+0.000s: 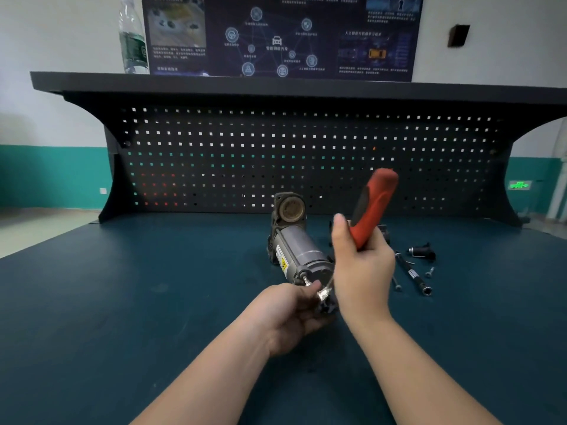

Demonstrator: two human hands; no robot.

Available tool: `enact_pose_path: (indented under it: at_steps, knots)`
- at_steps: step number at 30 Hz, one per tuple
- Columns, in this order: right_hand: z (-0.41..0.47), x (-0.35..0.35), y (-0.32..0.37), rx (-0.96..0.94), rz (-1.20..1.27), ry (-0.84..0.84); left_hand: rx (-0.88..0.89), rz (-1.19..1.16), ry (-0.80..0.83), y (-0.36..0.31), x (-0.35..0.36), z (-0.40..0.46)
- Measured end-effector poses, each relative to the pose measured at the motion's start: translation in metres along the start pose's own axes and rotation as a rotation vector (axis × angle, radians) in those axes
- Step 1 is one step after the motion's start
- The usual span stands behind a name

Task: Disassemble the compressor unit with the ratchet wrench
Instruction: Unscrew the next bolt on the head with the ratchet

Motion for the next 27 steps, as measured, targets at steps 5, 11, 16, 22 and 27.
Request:
enact_pose_path:
  at_steps: [5,11,16,22,27]
  knots:
    - [0.003,-0.032,-0.092,0.912,0.355,-0.265,0.013,-0.083,0.0,0.005,0.006,0.01]
    - [0.035,-0.055,-0.057,0.471,0.098,-0.263,-0.032,-0.019,-0.065,0.011,0.028,0.035]
    - [0.026,-0.043,-0.013,-0.047,-0.119,-0.049,-0.05,0.09,-0.08,0.01,0.028,0.05]
    - [0.026,-0.022,-0.008,-0.158,-0.221,0.144,0.005,0.092,-0.051,0.013,0.021,0.052]
    - [0.07,-0.053,-0.048,0.318,-0.059,0.005,0.041,-0.028,-0.087,0.014,0.028,0.056]
Point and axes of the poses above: each hand's wrist, its own z-axis towards the middle knuckle, its own x-axis out of the palm, y = z × x, the point moved 5 cm from there along z, towards the middle knuckle, and after that the axes turned 10 degrees about y, right-handed, at the moved point
